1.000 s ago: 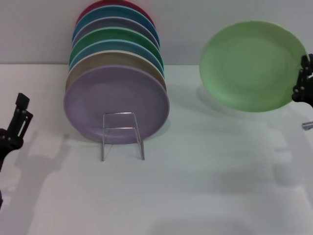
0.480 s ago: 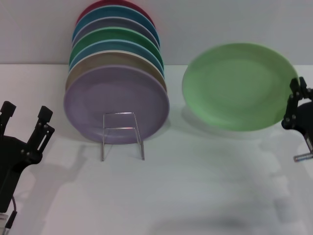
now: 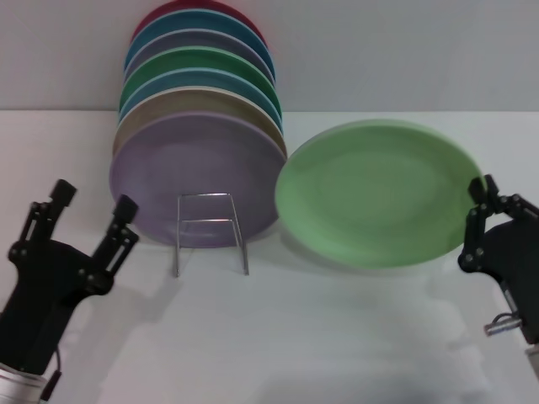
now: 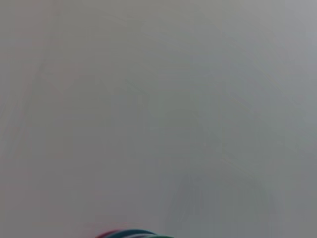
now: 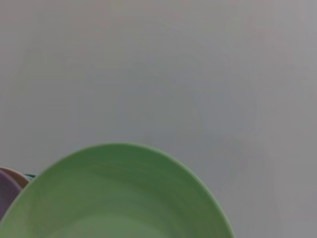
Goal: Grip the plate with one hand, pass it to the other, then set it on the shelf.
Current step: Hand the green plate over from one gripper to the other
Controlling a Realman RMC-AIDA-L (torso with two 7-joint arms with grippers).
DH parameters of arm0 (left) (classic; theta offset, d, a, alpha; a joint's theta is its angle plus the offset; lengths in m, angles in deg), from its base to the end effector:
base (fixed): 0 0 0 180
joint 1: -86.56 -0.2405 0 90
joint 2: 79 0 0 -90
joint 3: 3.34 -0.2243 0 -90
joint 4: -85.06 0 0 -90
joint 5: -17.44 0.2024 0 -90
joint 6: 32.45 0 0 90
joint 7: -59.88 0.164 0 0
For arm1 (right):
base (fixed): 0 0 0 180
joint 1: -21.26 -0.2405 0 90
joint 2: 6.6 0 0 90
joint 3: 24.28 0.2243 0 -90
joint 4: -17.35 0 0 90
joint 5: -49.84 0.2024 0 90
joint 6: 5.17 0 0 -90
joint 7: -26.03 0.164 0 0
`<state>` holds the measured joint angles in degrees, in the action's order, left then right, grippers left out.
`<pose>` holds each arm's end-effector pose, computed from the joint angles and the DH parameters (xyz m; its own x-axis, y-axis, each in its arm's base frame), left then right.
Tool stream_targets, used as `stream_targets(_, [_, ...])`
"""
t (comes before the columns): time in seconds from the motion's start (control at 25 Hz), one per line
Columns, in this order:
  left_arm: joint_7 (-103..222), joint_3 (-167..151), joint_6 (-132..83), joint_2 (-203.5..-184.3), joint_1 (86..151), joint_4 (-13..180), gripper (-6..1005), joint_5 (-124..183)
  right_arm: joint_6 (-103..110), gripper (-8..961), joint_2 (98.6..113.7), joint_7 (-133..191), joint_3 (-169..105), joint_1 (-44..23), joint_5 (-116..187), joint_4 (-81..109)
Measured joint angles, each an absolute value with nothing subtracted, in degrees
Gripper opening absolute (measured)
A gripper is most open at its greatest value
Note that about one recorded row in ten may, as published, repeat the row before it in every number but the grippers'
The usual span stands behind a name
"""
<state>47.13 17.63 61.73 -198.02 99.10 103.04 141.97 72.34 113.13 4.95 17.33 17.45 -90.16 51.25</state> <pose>-0.2408 0.2363 -0.0201 0.4675 -0.2279 0.8541 0.7267 -0.4511 -0.5181 0.2377 0.2490 -0.0276 0.8044 0.2879 -0.5196 -0.4886 -0.1769 -0.8544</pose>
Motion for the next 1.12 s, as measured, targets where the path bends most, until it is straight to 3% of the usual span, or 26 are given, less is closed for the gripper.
stream_targets(1.12, [53.67, 6.34, 59.87, -198.1, 99.22, 104.4, 833, 142.08, 84.17, 19, 113.28, -15.46, -14.24, 18.16, -63.46, 57.13])
